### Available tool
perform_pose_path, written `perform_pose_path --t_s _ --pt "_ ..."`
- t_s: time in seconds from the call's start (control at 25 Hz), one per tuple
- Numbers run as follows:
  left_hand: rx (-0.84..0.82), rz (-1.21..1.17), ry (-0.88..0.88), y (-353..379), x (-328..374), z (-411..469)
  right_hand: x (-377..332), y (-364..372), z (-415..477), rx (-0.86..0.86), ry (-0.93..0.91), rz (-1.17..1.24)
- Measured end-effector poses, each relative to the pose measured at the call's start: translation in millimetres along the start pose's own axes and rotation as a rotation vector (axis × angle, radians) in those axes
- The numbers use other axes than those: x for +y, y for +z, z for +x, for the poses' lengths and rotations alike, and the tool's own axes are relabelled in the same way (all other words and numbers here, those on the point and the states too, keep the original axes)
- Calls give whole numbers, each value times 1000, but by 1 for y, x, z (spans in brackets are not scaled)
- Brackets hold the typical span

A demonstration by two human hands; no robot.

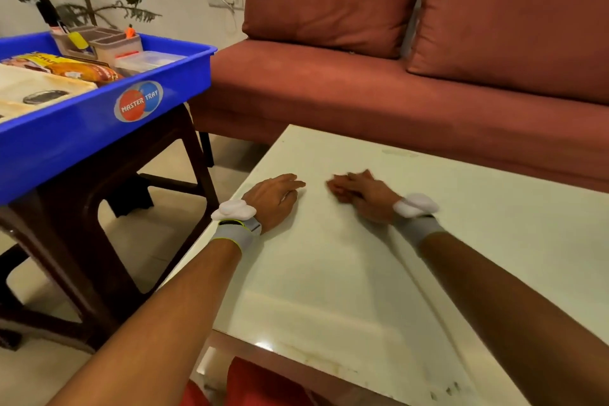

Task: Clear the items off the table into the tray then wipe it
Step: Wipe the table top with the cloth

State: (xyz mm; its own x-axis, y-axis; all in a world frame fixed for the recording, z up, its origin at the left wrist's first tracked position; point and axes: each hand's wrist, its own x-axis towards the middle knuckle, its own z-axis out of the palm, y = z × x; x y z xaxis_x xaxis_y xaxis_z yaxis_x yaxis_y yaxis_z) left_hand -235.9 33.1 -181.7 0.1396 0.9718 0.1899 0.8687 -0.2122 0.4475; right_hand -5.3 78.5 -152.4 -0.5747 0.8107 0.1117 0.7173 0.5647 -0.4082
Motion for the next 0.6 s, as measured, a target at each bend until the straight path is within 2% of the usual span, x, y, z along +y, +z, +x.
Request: perform_pose_path --t_s 0.08,0.2,0.24,0.32,0.44,0.52,0.6 --pt "19 -9 31 -1 -3 2 -42 22 8 -33 -7 49" --pt "15 12 74 2 -6 2 -53 23 -30 -143 -323 -80" --pt "-6 39 83 4 -11 4 -44 16 -45 -184 -365 -79" --pt "-58 111 102 10 -15 5 -17 -4 -62 -219 -280 -101" --pt "-49 128 114 10 -14 8 12 -20 -40 -126 4 -219" --pt "-56 103 105 9 -17 8 0 -8 -19 -38 116 -228" --pt "-64 123 108 9 -15 6 -30 11 -9 17 91 -166"
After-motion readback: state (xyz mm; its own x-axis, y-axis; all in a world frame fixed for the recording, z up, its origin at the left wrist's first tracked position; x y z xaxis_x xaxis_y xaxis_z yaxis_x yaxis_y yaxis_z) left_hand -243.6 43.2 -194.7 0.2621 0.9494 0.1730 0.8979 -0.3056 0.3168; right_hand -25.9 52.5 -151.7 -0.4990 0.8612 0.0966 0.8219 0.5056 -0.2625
